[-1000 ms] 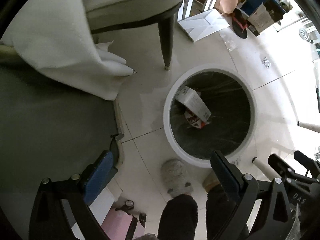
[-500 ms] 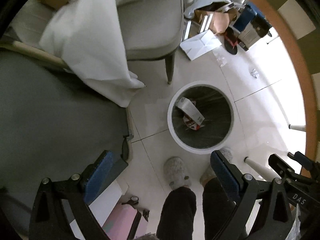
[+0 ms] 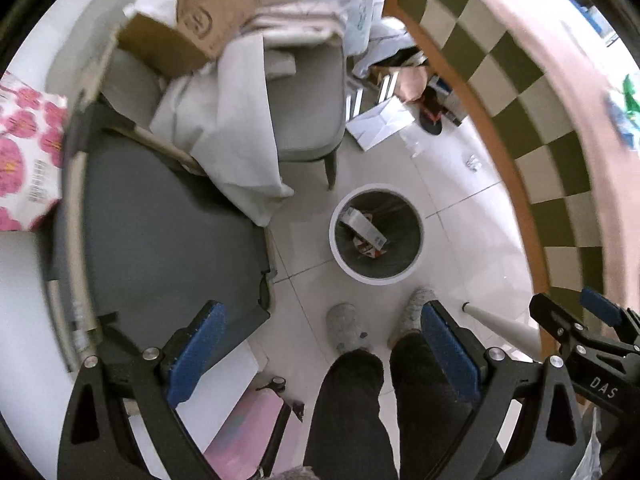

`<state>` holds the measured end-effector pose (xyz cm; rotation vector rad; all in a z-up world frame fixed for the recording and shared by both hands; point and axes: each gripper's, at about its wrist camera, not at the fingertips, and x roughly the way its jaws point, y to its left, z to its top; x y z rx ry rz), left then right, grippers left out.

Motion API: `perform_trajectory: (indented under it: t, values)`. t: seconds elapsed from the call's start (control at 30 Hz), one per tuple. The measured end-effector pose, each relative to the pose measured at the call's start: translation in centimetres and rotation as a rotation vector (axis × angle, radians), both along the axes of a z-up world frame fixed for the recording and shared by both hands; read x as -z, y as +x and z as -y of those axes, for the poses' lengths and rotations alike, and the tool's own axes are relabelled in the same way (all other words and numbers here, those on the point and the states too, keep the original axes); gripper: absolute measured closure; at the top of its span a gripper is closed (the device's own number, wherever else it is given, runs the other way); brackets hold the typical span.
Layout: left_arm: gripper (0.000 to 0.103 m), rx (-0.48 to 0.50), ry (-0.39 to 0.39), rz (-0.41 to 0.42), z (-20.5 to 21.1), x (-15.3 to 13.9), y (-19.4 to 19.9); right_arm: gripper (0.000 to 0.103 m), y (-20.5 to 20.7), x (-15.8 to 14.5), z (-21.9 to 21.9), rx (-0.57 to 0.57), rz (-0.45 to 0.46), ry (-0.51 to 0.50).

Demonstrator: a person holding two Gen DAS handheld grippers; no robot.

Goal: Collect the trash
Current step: 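Swing both tools back over the table, then grasp the blue plastic bag with the left tool while the right tool grasps the white tablet box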

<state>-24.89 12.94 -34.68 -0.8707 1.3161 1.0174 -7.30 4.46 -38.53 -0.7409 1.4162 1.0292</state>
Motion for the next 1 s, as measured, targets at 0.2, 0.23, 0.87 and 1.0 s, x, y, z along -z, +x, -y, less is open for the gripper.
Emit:
perform_trajectory:
  t: [0.2,0.23,0.87,1.0]
  values:
    - [0.003,0.063,0.078,0.043,0.4,-7.2,3.7,0.003,3.9,-7.1,2.2,0.126,-0.060,0.069]
    - [0.003,0.087,0.104,0.045,0.3,-8.4,5.1,0.003,5.1,-8.1,2.6,0.158,-0.059,0.081]
    - [0.000,0.478,0.218,-0.092,7.0,-5.3,36.9,0.003,32.2,-2.4,16.0,0.088,0.184,-0.358]
    - [0.000,0.500,0.144,-0.137,8.1,-2.3,38.9,0.003,32.1,0.5,14.4,-0.139,0.211,-0.403]
